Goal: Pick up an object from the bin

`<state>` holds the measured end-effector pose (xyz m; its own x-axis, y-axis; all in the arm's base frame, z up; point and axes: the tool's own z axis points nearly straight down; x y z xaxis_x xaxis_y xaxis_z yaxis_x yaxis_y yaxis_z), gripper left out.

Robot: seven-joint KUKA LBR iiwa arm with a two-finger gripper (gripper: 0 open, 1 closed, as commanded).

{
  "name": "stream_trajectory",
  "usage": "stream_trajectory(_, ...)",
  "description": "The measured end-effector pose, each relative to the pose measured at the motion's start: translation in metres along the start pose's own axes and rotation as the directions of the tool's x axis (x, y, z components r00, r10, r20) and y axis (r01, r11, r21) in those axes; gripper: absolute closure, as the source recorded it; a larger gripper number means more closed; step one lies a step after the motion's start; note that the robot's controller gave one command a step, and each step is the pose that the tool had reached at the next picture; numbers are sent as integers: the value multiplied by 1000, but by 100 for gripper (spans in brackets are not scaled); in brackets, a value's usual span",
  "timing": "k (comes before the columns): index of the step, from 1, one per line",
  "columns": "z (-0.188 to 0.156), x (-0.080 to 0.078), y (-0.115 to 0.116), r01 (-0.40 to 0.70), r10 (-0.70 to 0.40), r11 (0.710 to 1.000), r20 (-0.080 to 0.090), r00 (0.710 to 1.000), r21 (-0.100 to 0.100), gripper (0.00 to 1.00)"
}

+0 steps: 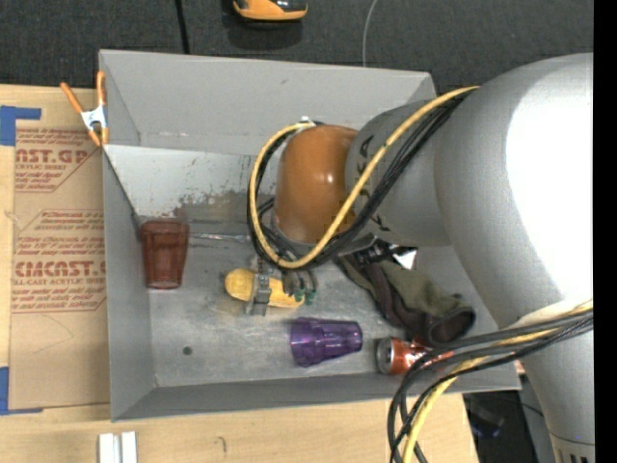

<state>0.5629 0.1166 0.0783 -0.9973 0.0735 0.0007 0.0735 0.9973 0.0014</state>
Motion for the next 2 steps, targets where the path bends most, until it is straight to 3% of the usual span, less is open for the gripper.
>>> stream_trajectory(1,0,0,0,0,0,1000,0,1000,0,100)
stream_trajectory(2,-158,-14,35,-83,83,997,6,997,-2,100)
